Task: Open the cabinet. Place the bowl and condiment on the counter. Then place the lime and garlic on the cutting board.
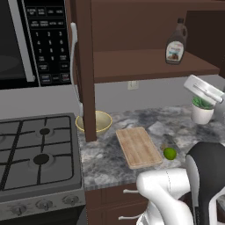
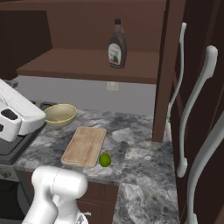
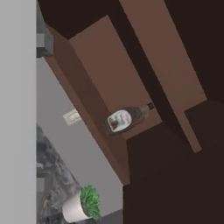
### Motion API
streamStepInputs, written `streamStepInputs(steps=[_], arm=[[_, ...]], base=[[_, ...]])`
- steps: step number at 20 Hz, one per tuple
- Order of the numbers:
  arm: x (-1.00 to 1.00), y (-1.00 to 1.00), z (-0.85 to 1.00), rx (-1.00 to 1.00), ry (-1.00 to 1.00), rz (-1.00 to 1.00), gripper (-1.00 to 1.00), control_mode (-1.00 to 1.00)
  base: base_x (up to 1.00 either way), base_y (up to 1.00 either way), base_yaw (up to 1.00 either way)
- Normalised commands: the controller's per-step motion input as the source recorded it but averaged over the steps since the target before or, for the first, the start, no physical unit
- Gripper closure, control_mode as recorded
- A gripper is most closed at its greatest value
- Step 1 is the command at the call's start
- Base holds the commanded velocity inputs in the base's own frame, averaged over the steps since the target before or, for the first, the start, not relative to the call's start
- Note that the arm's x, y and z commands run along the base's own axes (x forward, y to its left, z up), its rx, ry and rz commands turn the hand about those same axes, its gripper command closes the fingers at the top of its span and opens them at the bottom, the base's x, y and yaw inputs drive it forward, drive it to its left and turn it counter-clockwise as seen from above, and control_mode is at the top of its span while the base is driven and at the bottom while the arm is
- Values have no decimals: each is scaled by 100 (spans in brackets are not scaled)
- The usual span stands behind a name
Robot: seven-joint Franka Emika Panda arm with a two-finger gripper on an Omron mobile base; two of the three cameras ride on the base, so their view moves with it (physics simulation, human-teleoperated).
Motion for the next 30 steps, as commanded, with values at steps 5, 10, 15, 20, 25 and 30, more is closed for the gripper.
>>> streamStepInputs(steps=[5,10,15,20,25,30], arm=[[-13,-3,30,-11,-12,-2,-100,-100],[-5,3,15,-4,-6,1,-100,-100],[-6,-9,47,-10,-2,5,-100,-100],[2,-14,30,-7,3,2,-100,-100],[0,-8,21,-6,9,-4,-100,-100],[1,-1,20,-9,12,-6,-100,-100]], base=[[0,0,0],[0,0,0],[0,0,0],[0,0,0],[0,0,0],[0,0,0]])
